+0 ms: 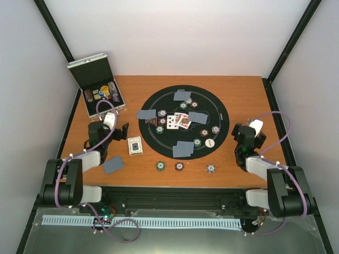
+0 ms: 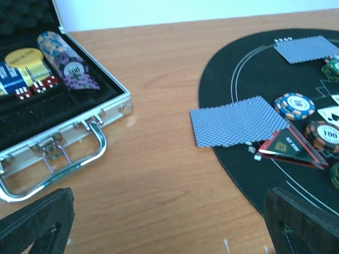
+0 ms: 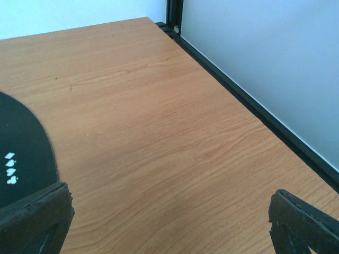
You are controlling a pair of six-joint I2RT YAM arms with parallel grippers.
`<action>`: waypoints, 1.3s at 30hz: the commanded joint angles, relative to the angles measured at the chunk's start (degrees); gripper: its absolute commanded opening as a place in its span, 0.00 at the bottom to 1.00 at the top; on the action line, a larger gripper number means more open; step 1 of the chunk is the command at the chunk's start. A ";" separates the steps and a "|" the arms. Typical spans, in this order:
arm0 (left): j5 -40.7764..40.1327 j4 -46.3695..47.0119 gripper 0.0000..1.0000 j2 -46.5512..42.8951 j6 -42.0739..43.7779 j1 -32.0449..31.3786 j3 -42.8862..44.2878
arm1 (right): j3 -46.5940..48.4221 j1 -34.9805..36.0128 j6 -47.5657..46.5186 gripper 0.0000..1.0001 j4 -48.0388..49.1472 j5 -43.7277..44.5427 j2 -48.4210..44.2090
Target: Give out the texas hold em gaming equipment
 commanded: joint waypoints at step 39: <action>-20.51 20.67 1.00 11.22 -6.43 -0.25 0.98 | -0.85 -4.75 -16.11 1.00 30.78 -26.54 16.01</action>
